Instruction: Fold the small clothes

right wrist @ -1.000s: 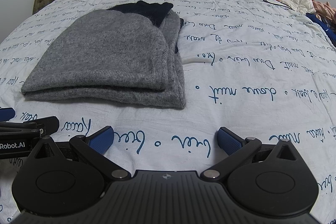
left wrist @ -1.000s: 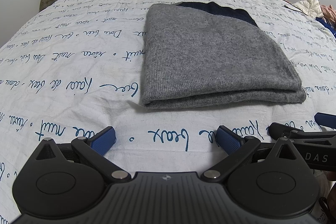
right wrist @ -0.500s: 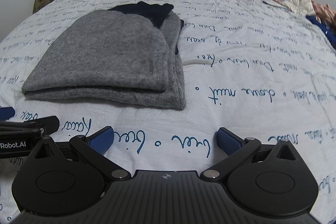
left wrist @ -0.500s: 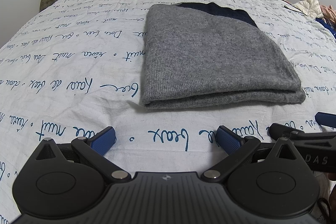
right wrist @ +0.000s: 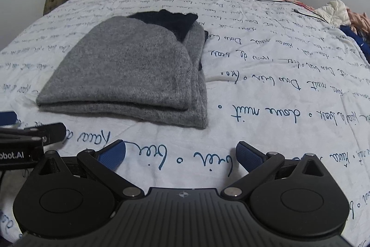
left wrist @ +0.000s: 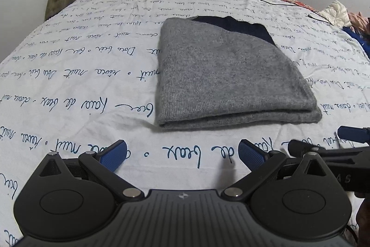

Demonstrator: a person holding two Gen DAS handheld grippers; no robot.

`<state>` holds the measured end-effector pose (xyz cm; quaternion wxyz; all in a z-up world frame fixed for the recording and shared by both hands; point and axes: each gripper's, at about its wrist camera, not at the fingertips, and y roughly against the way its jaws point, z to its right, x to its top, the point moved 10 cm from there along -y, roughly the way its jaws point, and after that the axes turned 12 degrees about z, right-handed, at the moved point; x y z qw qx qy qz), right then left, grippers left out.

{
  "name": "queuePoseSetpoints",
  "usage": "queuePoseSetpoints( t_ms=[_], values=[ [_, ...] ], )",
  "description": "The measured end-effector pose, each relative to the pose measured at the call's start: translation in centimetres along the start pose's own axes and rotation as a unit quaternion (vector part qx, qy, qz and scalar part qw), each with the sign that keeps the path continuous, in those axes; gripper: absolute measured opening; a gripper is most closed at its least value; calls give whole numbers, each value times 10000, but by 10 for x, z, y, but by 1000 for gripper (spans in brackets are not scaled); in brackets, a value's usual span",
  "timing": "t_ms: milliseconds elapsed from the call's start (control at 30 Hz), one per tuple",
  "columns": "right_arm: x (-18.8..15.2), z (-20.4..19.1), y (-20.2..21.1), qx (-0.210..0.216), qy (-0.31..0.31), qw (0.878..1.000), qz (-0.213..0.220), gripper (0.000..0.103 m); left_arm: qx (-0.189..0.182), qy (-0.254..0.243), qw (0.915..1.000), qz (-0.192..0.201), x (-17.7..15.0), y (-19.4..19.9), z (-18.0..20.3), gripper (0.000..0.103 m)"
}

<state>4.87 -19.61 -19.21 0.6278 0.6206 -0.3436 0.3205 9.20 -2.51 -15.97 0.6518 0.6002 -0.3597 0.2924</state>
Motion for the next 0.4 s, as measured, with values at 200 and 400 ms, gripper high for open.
queuePoseSetpoints(
  t_ms=[200,400],
  values=[
    [2,0,2,54,-120,9999,0,103,35,-120,9999,64,4,5,2,102],
    [0,-3,1,109,-123,9999,-49,103,88,-128,9998,110,7,7,0,102]
  ],
)
